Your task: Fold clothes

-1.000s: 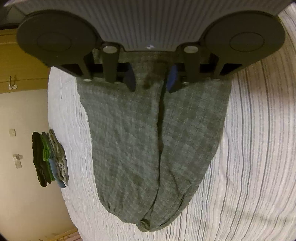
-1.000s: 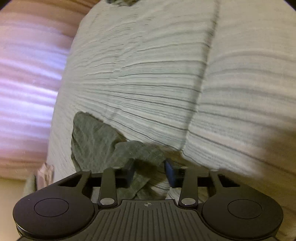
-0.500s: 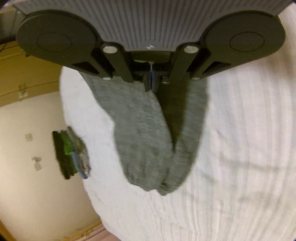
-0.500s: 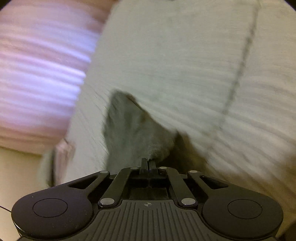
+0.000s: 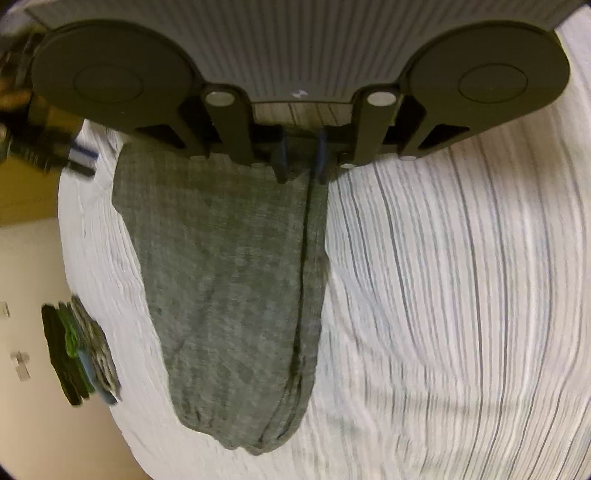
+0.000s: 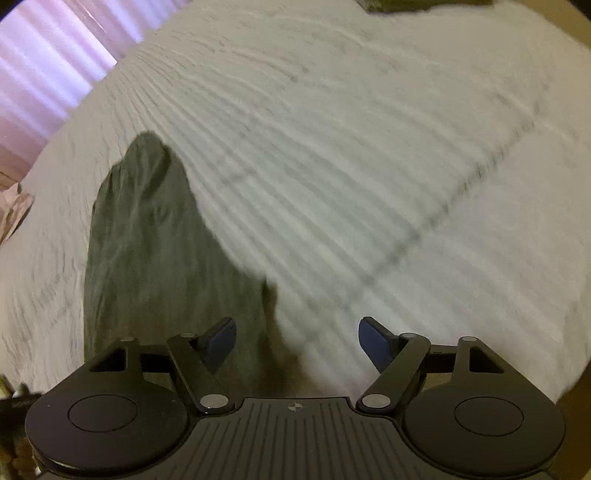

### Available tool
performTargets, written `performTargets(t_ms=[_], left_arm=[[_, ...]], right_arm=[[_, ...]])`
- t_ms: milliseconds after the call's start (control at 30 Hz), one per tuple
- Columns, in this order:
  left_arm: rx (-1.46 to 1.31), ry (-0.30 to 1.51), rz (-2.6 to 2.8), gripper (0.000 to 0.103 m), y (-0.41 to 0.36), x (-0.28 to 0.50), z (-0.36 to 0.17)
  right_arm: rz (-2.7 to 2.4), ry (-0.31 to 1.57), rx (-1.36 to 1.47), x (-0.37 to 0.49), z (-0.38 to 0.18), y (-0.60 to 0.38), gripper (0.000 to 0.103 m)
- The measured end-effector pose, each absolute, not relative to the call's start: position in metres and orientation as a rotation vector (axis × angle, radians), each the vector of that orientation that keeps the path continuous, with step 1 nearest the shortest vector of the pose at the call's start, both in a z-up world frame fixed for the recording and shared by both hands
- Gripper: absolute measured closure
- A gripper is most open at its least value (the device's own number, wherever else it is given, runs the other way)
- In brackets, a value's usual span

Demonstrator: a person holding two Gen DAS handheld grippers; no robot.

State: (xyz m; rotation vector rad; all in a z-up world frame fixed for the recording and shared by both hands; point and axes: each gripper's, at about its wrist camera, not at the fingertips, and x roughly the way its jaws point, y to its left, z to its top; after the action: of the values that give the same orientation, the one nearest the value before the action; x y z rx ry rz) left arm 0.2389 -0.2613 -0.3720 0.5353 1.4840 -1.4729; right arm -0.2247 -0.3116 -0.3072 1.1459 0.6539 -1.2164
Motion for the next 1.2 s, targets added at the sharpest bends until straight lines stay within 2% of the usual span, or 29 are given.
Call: performTargets(t_ms=[267, 467, 733, 767, 833, 867, 1100, 1200], left_arm=[[0.365, 1.335, -1.527, 0.088, -0.349, 0.248, -0.351], [0.395, 1.227, -1.57, 0.085, -0.432, 0.22, -0.367], [0.487, 1.098, -1.583, 0.078, -0.488, 0.192, -0.377], [0.499, 1.09, -1.579, 0.079, -0.492, 0.19, -0.38], [0.523, 1.089, -1.57, 0.095, -0.492, 0.188, -0.384], [0.522, 1.079, -1.568, 0.098, -0.49, 0.186, -0.383], [0.451, 0.875, -1.604, 0.099, -0.449, 0.174, -0.338], [0.455, 0.894, -1.529, 0.099, -0.445, 0.186, -0.349]], right_arm=[[-1.116, 0.564, 1.087, -0.191, -0.338, -0.426, 0.027], [-1.02, 0.506, 1.118, -0.147, -0.356, -0.498, 0.027], [-0.975, 0.509, 1.105, -0.104, -0.38, -0.535, 0.027], [-0.979, 0.509, 1.112, -0.102, -0.384, -0.537, 0.027], [-0.982, 0.51, 1.117, -0.098, -0.389, -0.541, 0.027], [-0.982, 0.513, 1.116, -0.096, -0.391, -0.542, 0.027], [-0.974, 0.549, 1.029, -0.073, -0.394, -0.549, 0.027], [-0.969, 0.566, 0.983, -0.061, -0.393, -0.551, 0.027]])
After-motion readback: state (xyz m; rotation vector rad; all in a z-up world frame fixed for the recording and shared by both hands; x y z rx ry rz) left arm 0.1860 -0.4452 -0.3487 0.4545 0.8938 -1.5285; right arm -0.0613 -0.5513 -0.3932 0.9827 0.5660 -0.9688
